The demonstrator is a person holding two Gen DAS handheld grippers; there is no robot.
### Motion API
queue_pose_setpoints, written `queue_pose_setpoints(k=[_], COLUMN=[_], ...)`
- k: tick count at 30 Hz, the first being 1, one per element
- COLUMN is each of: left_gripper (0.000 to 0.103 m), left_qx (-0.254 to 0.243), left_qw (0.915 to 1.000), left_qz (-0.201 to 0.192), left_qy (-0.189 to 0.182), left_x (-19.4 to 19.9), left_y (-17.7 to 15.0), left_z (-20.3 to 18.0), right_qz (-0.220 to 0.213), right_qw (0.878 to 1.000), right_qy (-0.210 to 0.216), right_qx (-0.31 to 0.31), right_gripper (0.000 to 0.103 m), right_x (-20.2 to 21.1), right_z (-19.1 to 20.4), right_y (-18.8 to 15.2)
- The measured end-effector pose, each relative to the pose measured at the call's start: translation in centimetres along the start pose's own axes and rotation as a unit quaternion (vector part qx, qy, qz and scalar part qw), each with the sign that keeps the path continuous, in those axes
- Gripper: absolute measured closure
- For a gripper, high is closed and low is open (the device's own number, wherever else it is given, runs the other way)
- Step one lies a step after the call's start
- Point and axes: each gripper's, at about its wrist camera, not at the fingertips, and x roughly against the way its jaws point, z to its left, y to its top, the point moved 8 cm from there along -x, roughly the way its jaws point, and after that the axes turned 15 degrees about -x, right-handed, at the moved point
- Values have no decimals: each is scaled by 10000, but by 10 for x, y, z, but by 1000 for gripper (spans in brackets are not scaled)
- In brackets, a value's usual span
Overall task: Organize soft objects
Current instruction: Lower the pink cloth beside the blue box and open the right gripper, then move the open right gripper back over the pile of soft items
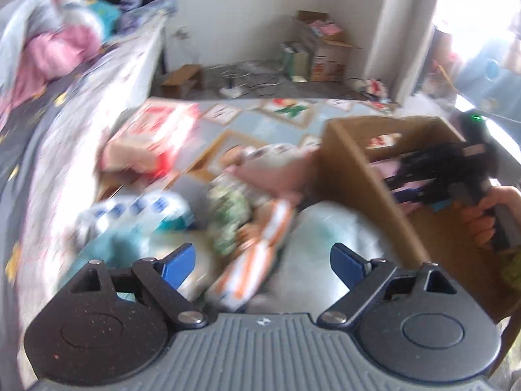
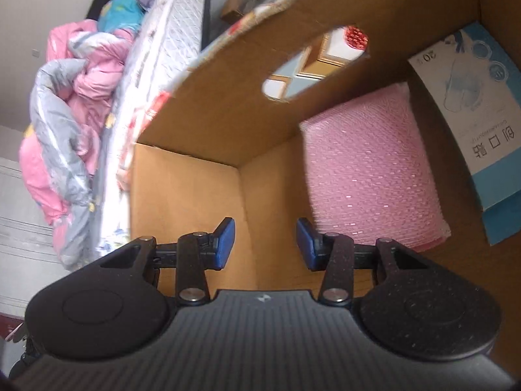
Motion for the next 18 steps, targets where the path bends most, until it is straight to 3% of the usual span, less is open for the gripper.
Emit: queue_pose_setpoints(k=[8, 11, 18], left_gripper=[12, 10, 4], left_qx=[1246, 1606, 1647], left_qw=[9921, 9870, 9847], left_qz=[-27, -77, -573], left_qy=[147, 44, -45], left_x=[13, 16, 29], left_y=[-81, -100, -113], left_z=[59, 71, 80], right_qz=[-293, -345, -612], right_qw=[9990, 9989, 9980], right_qy=[31, -76, 114], right_qx=[-322, -294, 65], right_gripper=[64, 63, 61], right_x=[5, 4, 43], right_z=[-9, -6, 25], right_y=[10, 7, -13])
